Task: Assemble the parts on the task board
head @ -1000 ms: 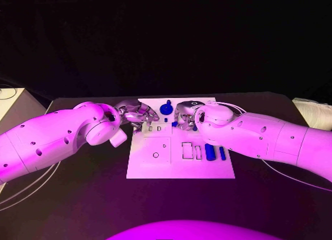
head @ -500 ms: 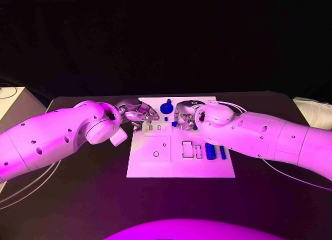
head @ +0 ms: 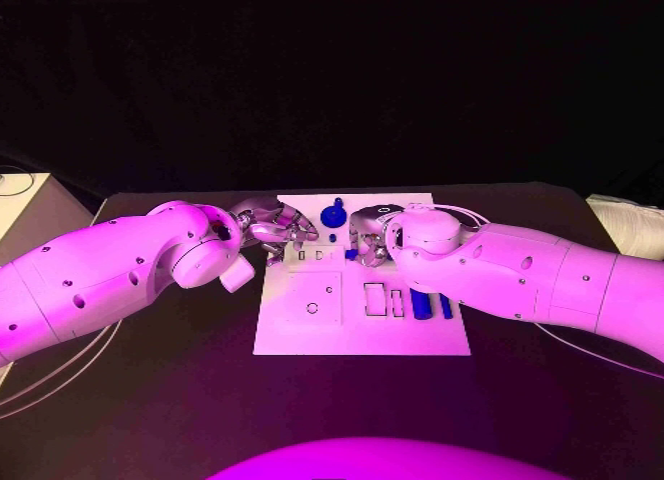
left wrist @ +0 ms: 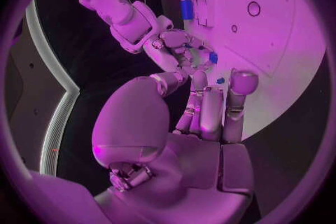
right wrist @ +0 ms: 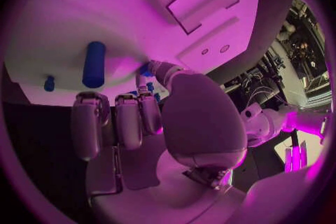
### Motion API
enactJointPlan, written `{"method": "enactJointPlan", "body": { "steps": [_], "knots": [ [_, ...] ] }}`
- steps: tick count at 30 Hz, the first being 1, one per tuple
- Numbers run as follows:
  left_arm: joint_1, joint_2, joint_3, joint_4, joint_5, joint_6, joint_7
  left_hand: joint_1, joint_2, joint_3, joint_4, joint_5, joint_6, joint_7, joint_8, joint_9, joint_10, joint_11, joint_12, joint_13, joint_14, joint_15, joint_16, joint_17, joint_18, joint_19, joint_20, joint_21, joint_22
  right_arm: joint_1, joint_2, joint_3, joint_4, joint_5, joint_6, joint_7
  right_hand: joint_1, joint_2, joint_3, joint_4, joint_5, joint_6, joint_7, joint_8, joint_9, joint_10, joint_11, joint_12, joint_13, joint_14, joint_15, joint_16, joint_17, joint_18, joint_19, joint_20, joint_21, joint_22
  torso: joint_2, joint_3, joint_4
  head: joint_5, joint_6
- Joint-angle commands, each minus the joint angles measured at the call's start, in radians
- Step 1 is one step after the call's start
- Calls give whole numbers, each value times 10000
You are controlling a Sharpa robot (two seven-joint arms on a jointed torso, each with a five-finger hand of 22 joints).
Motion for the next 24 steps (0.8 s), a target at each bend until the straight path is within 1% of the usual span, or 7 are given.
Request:
{"method": "enactJointPlan", "body": {
  "steps": [1,3,14,18,20,21,24],
  "knots": [
    [-1,13,5,4,47,167,48,71,-3,56,-11,-13,60,38,26,-9,-7,-3,-66,-8,-56,-35,-67,392,125,44,-1,-68,-8,28,-24,4,79,-454,343,-434,-88,9,32,-36,0,21,15,-5,-6,40,43,12,1001,483,-16,24,34,-120,800,-8,16,1176,-7,-3,9,6,4],
    [-1,9,5,5,47,166,46,71,-3,56,-11,-13,60,38,26,-9,-7,-3,-66,-8,-56,-35,-67,392,125,44,-1,-68,-8,45,-51,6,133,-472,284,-456,-94,9,33,-35,-1,22,15,-4,-5,40,43,12,1001,480,-16,16,21,-126,804,-8,43,1203,-7,-5,6,17,4],
    [-2,57,4,-54,47,194,70,116,-5,66,-33,-12,56,30,27,-26,-10,-9,-73,-28,-57,-37,-69,385,129,47,-2,-93,-37,113,-232,17,481,-497,-21,-436,-156,-16,39,-31,-11,25,12,3,-6,62,40,27,1018,487,-18,29,44,-130,809,-10,62,1224,2,20,-20,42,40],
    [-6,135,2,-121,47,188,134,228,24,148,-73,-10,-5,-11,-95,-162,-23,-40,-86,-80,-68,-61,-84,358,134,64,-21,-140,-82,123,-331,38,640,-498,-257,-393,-156,-16,39,-31,-11,25,12,3,-6,62,40,27,1018,487,-18,29,44,-130,809,-10,62,1224,6,30,-22,43,57],
    [-16,179,0,-162,54,164,203,270,20,224,-78,-11,-32,-36,-292,-358,-32,-62,-79,-112,-72,-84,-86,345,135,79,-42,-177,-114,130,-384,46,714,-497,-391,-362,-165,-23,41,-34,-11,26,10,5,-6,70,39,32,1025,489,-19,34,54,-134,812,-10,77,1239,5,31,-25,44,64],
    [-36,207,-1,-187,69,154,271,305,18,299,-87,-9,-44,-86,-490,-552,-37,-106,-68,-136,-73,-115,-84,337,136,98,-68,-200,-131,134,-421,51,762,-496,-479,-339,-165,-23,41,-34,-11,26,10,5,-6,70,39,32,1025,489,-19,34,54,-134,812,-10,77,1239,1,21,-24,38,74],
    [-157,272,-3,-242,170,121,513,427,48,565,-162,-8,40,-169,-959,-1008,-58,-261,-60,-195,-70,-242,-70,328,132,151,-177,-229,-138,141,-531,65,910,-477,-744,-270,-179,-33,43,-37,-13,29,8,8,-5,84,37,43,1038,493,-21,43,70,-139,816,-11,100,1263,-2,22,-38,49,79]
  ]
}}
